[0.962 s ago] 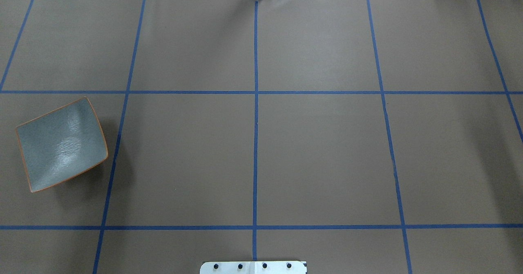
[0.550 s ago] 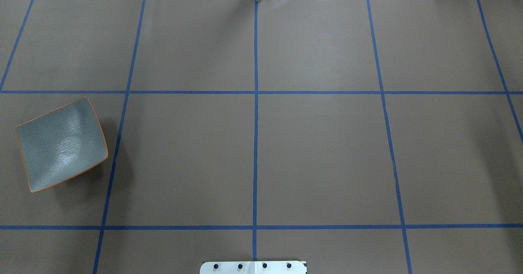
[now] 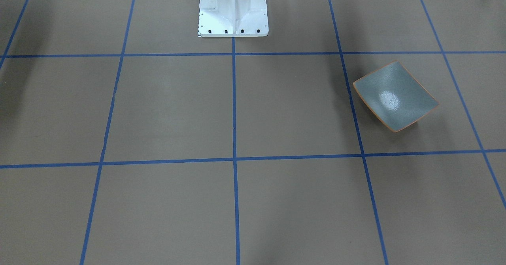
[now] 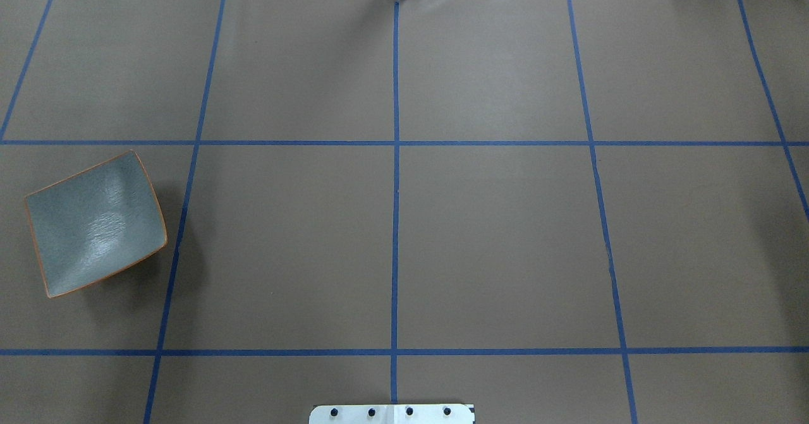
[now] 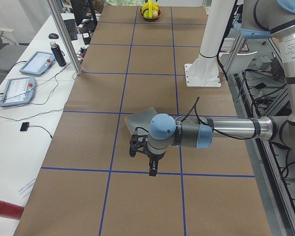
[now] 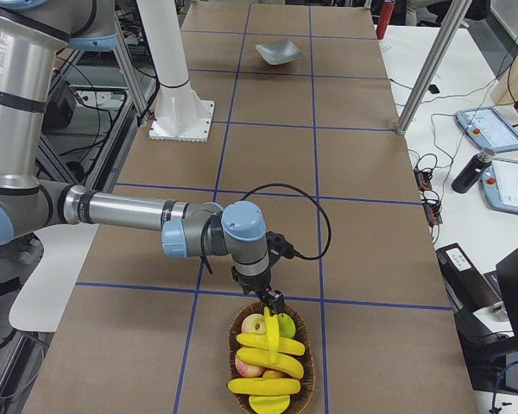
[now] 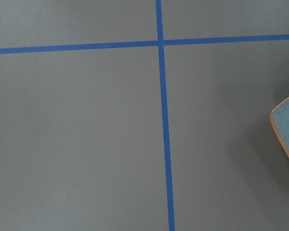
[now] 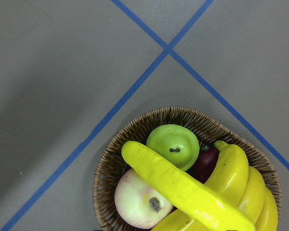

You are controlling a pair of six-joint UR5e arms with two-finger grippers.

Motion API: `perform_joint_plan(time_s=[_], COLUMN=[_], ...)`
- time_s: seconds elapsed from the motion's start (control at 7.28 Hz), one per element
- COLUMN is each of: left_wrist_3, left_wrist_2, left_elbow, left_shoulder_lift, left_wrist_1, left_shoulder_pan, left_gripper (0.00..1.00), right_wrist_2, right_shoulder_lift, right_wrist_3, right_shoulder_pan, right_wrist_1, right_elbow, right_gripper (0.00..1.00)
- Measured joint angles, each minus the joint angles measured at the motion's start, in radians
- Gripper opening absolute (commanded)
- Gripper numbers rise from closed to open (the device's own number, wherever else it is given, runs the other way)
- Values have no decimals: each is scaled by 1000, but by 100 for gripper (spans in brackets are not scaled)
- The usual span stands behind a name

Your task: Transfer all bananas from basket to plate

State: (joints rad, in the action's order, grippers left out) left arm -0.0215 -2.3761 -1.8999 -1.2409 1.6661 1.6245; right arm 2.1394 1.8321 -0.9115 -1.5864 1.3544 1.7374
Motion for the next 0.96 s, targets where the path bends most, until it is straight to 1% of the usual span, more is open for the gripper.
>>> perform_joint_plan(time_s=[0.14, 0.27, 0.55, 0.69, 0.82, 0.96], left_wrist_3=[0, 0, -1, -1, -1, -1], left_wrist_2=[0, -5, -20, -22, -23, -23], left_elbow=[1, 3, 5, 6, 7, 8], left_shoulder_lift=[1, 1, 1, 1, 1, 1], left_wrist_1=[0, -1, -1, -1, -1, -1], left_shoulder_pan=[0, 0, -1, -1, -1, -1], left_gripper=[100, 100, 100, 100, 100, 100], right_wrist_2=[-8, -15, -20, -21, -22, -27], right_shoulder_lift=[-28, -51, -80, -107, -135, -150], right_wrist_3=[-100, -150, -178, -183, -189, -194], right_shoulder_pan=[0, 3, 28, 42, 51, 55], right_wrist_1=[0, 1, 3, 3, 2, 2], right_elbow=[-54, -95, -139, -168, -200, -217], right_gripper=[96, 91, 84, 64, 35, 21])
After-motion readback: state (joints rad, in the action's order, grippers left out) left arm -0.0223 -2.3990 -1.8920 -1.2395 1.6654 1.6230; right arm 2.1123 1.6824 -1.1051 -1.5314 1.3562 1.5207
